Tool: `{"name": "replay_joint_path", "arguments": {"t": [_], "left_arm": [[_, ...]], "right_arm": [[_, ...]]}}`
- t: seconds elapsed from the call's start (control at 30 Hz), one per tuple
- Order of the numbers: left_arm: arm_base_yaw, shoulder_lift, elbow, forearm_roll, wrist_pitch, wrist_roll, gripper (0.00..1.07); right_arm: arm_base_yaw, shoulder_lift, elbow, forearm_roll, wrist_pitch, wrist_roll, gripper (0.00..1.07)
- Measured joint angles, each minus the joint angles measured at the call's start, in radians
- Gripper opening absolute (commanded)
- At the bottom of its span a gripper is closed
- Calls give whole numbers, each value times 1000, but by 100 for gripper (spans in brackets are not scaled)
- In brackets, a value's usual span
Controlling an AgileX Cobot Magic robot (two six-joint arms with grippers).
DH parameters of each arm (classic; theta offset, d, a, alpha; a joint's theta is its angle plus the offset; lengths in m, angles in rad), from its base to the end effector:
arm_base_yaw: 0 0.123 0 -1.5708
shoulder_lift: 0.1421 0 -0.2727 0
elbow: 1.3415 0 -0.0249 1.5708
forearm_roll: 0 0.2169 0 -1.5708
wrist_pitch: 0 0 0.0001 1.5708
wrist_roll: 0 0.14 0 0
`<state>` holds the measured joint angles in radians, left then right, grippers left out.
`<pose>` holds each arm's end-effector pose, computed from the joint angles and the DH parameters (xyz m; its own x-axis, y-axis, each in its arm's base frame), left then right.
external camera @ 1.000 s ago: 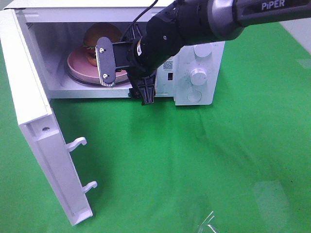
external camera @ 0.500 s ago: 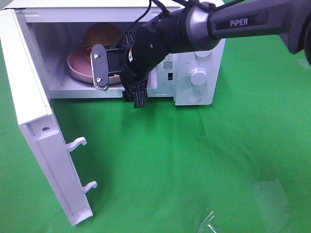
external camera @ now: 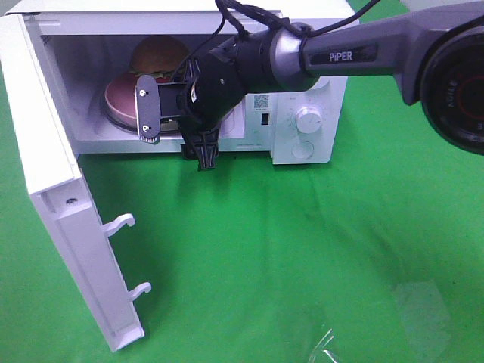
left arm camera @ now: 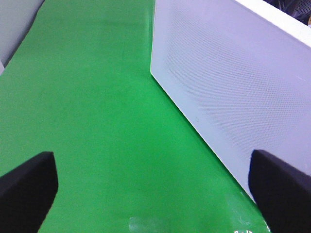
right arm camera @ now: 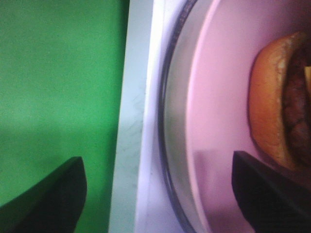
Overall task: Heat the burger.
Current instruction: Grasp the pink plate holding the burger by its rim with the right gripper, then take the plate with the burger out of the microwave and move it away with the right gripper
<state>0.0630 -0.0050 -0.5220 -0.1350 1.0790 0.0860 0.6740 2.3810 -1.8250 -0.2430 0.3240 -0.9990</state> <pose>0.0182 -0.0155 0.2437 -0.4429 -0.0061 -0.8966 0.0533 0.9980 -0.0331 0.4175 0.3197 0.1067 0.3620 -0.9135 -0.1858 -0.7138 -0.1434 -0.6855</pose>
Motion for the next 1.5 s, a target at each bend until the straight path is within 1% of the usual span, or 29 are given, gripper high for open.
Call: {"name": "replay_joint_path", "arguments": {"t": [0.3,0.43,0.47,0.5,0.53,0.57,0.6,0.63,0.67,0.7,0.73,0.77,0.8,0.83,1.03,1.27,1.5], "left_arm": [[0,0,0,0,0,0,100],[0,0,0,0,0,0,100],[0,0,0,0,0,0,100],[0,0,0,0,0,0,100],[0,0,0,0,0,0,100],[0,0,0,0,0,0,100],[0,0,0,0,0,0,100],[0,0,0,0,0,0,100],[0,0,0,0,0,0,100],[0,0,0,0,0,0,100],[0,0,0,0,0,0,100],[0,0,0,0,0,0,100],[0,0,0,0,0,0,100],[0,0,0,0,0,0,100],[0,0,0,0,0,0,100],[0,0,0,0,0,0,100],[0,0,0,0,0,0,100]], "right_arm": [[0,40,-17,0,-2,0,80],[0,51,-43,0,0,0,75],[0,60,-61,0,0,0,70],[0,60,-61,0,0,0,70],[0,68,-70,0,7,0,60],[0,73,-73,1,16,0,46],[0,73,-73,1,16,0,46],[0,74,-78,-2,5,0,29],[0,74,-78,-2,5,0,29],[0,73,-81,2,11,0,15],[0,73,-81,2,11,0,15],[5,66,-81,13,25,0,4],[5,66,-81,13,25,0,4],[6,63,-81,20,32,0,0],[12,60,-87,23,33,-10,0],[12,39,-84,24,82,-19,0],[12,-3,-33,30,100,-70,0]]}}
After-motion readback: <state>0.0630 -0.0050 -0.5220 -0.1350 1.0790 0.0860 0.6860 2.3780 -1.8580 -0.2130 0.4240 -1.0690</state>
